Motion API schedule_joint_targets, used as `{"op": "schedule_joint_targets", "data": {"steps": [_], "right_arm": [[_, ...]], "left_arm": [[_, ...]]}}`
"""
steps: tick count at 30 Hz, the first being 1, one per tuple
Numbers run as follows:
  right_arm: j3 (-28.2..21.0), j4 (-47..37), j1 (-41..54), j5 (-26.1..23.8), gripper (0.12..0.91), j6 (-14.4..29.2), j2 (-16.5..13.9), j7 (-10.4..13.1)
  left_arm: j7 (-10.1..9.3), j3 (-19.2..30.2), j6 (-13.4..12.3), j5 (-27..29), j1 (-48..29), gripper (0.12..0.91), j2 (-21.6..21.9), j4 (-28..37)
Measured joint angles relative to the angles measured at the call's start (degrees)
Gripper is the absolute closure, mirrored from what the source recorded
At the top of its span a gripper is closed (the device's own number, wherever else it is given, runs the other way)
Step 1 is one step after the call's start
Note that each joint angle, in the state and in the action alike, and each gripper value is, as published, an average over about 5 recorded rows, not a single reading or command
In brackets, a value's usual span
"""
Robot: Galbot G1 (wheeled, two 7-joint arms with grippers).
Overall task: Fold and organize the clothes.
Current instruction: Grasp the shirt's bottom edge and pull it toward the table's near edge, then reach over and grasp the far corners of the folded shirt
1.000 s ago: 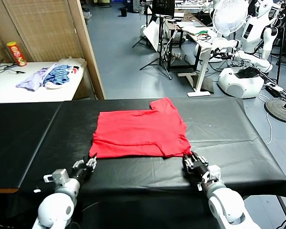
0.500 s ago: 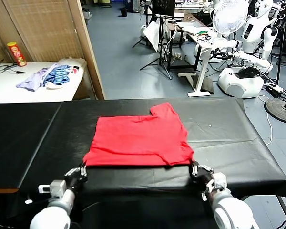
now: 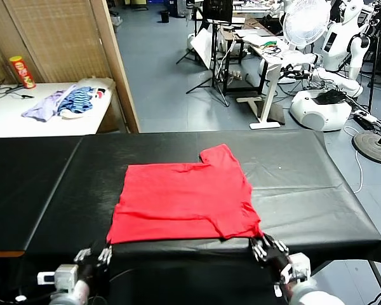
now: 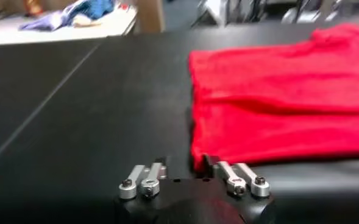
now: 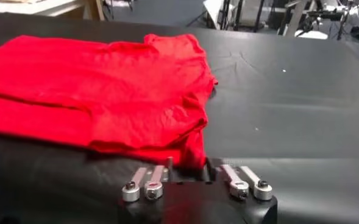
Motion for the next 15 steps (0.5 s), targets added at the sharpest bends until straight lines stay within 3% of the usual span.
{"op": "schedule_joint_targets", "data": {"steps": [3, 7, 15], "right_arm": [[1.0, -0.4, 4.1, 2.1, 0.229, 1.7, -1.0, -0.7], [-0.5, -6.2, 13.9, 4.3, 0.227, 5.2, -2.1, -0.2], [-10.0, -25.0, 37.1, 5.3, 0.227, 9.2, -1.6, 2.0]], "left_arm": [[0.02, -0.6, 0.2, -1.3, -1.3, 0.245, 1.5, -2.4], [0.04, -0.1, 0.5, -5.9, -8.4, 0.233, 4.7, -1.2], [2.03, 5.1, 2.2, -17.3, -32.9, 0.232, 9.1, 15.5]]}}
